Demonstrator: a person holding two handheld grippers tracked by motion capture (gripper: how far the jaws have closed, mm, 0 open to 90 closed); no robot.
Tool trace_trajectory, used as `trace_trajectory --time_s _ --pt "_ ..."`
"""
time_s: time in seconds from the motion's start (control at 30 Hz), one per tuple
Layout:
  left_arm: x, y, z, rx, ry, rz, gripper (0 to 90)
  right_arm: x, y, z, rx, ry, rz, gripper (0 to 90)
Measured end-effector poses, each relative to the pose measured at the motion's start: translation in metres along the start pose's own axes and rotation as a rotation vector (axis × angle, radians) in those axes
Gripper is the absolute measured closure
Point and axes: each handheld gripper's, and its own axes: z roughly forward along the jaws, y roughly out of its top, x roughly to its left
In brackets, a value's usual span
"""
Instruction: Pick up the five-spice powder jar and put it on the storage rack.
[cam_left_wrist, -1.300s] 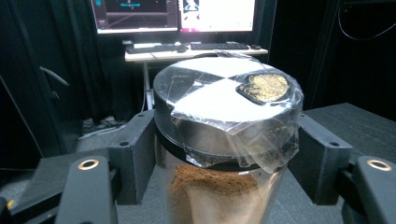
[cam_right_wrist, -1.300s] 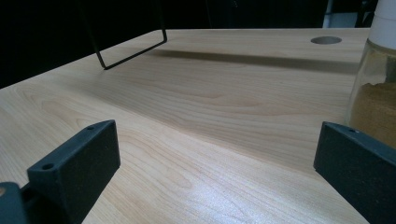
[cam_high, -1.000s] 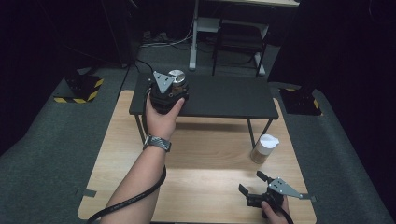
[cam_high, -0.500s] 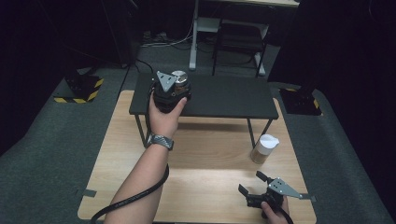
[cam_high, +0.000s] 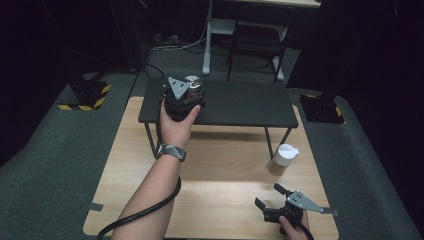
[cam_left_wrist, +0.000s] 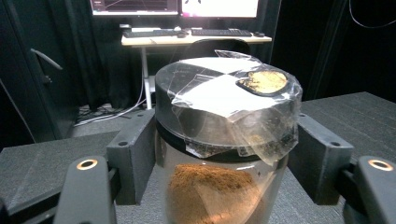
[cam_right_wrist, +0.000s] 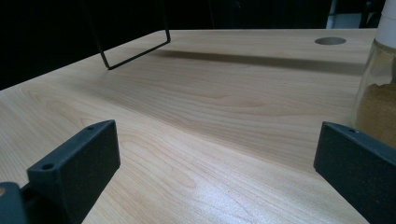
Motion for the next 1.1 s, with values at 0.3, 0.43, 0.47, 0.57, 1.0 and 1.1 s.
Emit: trace_trajectory --time_s 0.3,0.43,0.47,0.57,1.0,1.1 --pt "0.0 0.001 -0.001 0.006 -0.005 -0.013 19.4 0.0 0.0 0.0 -0.001 -0.001 0.002 0.4" --pt "-0.001 0.0 -0.001 0.003 0.005 -0.022 5.6 0.001 -0.001 0.0 -0.003 -0.002 0.003 0.4" --pt "0.0 0.0 -0.002 0.002 0.0 -0.022 4.2 0.001 -0.001 0.0 -0.003 -0.002 0.003 0.4" --pt "0.001 0.0 -0.003 -0.001 -0.008 -0.02 1.7 0.001 -0.001 0.0 -0.002 -0.002 0.001 0.4" --pt "0.011 -0.012 -0.025 -0.029 -0.033 -0.036 0.4 0.002 0.0 0.0 0.0 -0.004 -0.003 0.4" --pt "0.014 -0.014 -0.031 -0.03 -0.043 -0.033 0.4 0.002 0.0 0.0 0.001 -0.004 -0.004 0.4"
